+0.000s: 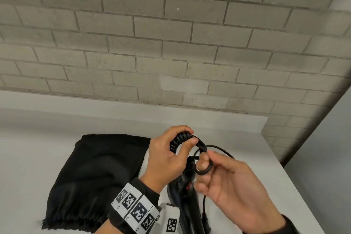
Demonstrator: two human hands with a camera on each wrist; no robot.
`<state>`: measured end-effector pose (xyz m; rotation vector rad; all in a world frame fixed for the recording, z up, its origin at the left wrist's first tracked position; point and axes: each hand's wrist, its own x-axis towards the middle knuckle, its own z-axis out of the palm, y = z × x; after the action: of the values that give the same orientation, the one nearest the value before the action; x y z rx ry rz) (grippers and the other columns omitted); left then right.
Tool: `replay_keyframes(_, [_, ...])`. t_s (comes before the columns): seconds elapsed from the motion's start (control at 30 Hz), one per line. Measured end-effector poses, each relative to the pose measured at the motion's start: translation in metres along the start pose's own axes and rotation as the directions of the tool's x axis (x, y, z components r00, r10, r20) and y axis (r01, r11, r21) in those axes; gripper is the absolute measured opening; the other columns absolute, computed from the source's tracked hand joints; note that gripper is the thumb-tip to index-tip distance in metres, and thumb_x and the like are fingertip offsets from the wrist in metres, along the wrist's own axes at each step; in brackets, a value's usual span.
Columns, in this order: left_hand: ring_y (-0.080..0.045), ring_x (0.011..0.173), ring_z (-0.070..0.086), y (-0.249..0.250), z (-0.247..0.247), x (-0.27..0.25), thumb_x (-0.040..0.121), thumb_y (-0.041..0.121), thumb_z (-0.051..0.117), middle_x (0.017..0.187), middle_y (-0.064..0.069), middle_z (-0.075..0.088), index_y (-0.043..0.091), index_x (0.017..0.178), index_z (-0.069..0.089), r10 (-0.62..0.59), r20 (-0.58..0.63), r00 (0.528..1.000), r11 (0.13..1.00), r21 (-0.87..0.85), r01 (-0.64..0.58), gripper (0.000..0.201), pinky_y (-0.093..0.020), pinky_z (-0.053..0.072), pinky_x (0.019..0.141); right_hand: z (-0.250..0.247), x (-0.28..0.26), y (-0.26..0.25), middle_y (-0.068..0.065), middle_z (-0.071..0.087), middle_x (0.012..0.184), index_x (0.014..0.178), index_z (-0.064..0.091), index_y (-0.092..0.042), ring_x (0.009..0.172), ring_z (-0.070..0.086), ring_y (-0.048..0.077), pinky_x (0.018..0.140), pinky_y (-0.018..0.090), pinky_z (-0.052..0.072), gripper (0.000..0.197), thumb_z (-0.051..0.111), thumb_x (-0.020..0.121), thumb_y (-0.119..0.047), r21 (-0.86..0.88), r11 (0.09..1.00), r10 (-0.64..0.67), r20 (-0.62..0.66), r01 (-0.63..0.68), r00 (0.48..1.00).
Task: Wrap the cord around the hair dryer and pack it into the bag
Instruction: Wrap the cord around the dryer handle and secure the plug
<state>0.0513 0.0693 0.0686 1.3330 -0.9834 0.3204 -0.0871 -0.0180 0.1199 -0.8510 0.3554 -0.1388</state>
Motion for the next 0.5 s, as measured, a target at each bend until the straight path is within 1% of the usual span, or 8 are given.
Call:
replay_keyframes(0.07, [-0.008, 0.082, 0.071, 0.001, 0.003, -0.001, 0.088, 0.021, 0.069, 0.09, 0.009, 0.071, 0.014, 0.099, 0.069, -0.002, 0.01, 1.0, 1.0, -0.017, 0.002, 0.013, -0.018, 0.054, 0.074, -0.006, 0.002, 0.002, 0.006, 0.051, 0.068, 0.074, 0.06, -0.008, 0.053, 0.038, 0.017, 0.058, 0.033, 0.034, 0.021, 0.079, 0.073, -0.017, 0.194, 0.98, 0.035, 0.108, -0.055, 0.994])
replay_keyframes(0.1, [-0.008, 0.082, 0.071, 0.002, 0.005, 0.0, 0.088, 0.021, 0.069, 0.09, 0.009, 0.071, 0.015, 0.099, 0.068, -0.005, 0.014, 1.0, 1.0, -0.017, 0.005, 0.013, -0.017, 0.054, 0.074, -0.008, 0.004, 0.007, 0.006, 0.05, 0.069, 0.075, 0.06, -0.008, 0.056, 0.038, 0.018, 0.058, 0.033, 0.034, 0.027, 0.083, 0.069, -0.021, 0.167, 0.986, -0.02, 0.119, -0.001, 0.993])
replay_keyframes(0.17, [-0.005, 0.08, 0.07, 0.002, 0.009, 0.001, 0.087, 0.021, 0.069, 0.089, 0.01, 0.07, 0.016, 0.099, 0.068, -0.016, 0.008, 1.0, 1.0, -0.013, 0.017, 0.012, -0.014, 0.052, 0.073, -0.008, 0.004, 0.021, 0.008, 0.053, 0.072, 0.078, 0.059, -0.012, 0.064, 0.042, 0.02, 0.063, 0.032, 0.038, 0.04, 0.091, 0.059, -0.027, -0.102, 0.968, -0.222, 0.089, 0.231, 0.971])
replay_keyframes(0.23, [-0.005, 0.078, 0.069, 0.002, 0.009, 0.003, 0.088, 0.021, 0.068, 0.089, 0.01, 0.069, 0.017, 0.099, 0.068, -0.03, 0.0, 1.0, 0.999, -0.013, 0.03, 0.012, -0.014, 0.051, 0.072, -0.009, 0.001, 0.038, 0.002, 0.065, 0.085, 0.082, 0.061, -0.024, 0.075, 0.052, 0.019, 0.073, 0.029, 0.046, 0.031, 0.086, 0.063, -0.028, -0.492, 0.759, -0.444, 0.089, 0.427, 0.891])
replay_keyframes(0.3, [-0.007, 0.077, 0.069, 0.0, 0.007, 0.004, 0.088, 0.023, 0.068, 0.089, 0.009, 0.069, 0.019, 0.099, 0.067, -0.039, -0.001, 0.999, 0.999, -0.009, 0.039, 0.011, -0.014, 0.052, 0.071, -0.016, 0.004, 0.05, -0.011, 0.067, 0.1, 0.095, 0.064, -0.037, 0.089, 0.057, 0.01, 0.079, 0.018, 0.045, 0.022, 0.072, 0.075, -0.031, -0.768, 0.476, -0.585, 0.088, 0.429, 0.806])
replay_keyframes(0.37, [-0.007, 0.075, 0.068, -0.001, 0.006, 0.003, 0.088, 0.025, 0.067, 0.088, 0.009, 0.069, 0.02, 0.098, 0.067, -0.054, 0.0, 0.999, 0.998, -0.011, 0.054, 0.011, -0.013, 0.051, 0.069, -0.019, 0.005, 0.054, -0.019, 0.064, 0.104, 0.101, 0.064, -0.043, 0.103, 0.055, 0.006, 0.082, 0.009, 0.042, 0.022, 0.067, 0.084, -0.031, -0.862, 0.272, -0.666, 0.152, 0.427, 0.731])
replay_keyframes(0.43, [-0.005, 0.074, 0.067, -0.002, 0.006, 0.003, 0.088, 0.028, 0.066, 0.087, 0.01, 0.069, 0.02, 0.097, 0.068, -0.061, -0.003, 0.998, 0.998, 0.001, 0.061, 0.012, -0.012, 0.049, 0.069, -0.015, 0.002, 0.055, -0.016, 0.065, 0.103, 0.098, 0.066, -0.041, 0.108, 0.058, 0.004, 0.084, 0.008, 0.042, 0.017, 0.067, 0.089, -0.027, -0.872, 0.237, -0.695, 0.156, 0.428, 0.702])
replay_keyframes(0.5, [-0.005, 0.074, 0.067, -0.006, 0.005, 0.003, 0.088, 0.032, 0.066, 0.087, 0.009, 0.069, 0.021, 0.096, 0.068, -0.076, -0.028, 0.997, 0.997, 0.013, 0.076, 0.014, -0.011, 0.049, 0.069, -0.006, -0.005, 0.052, -0.008, 0.071, 0.094, 0.091, 0.067, -0.037, 0.1, 0.064, 0.004, 0.082, 0.01, 0.044, 0.016, 0.069, 0.087, -0.022, -0.83, 0.37, -0.669, 0.073, 0.416, 0.74])
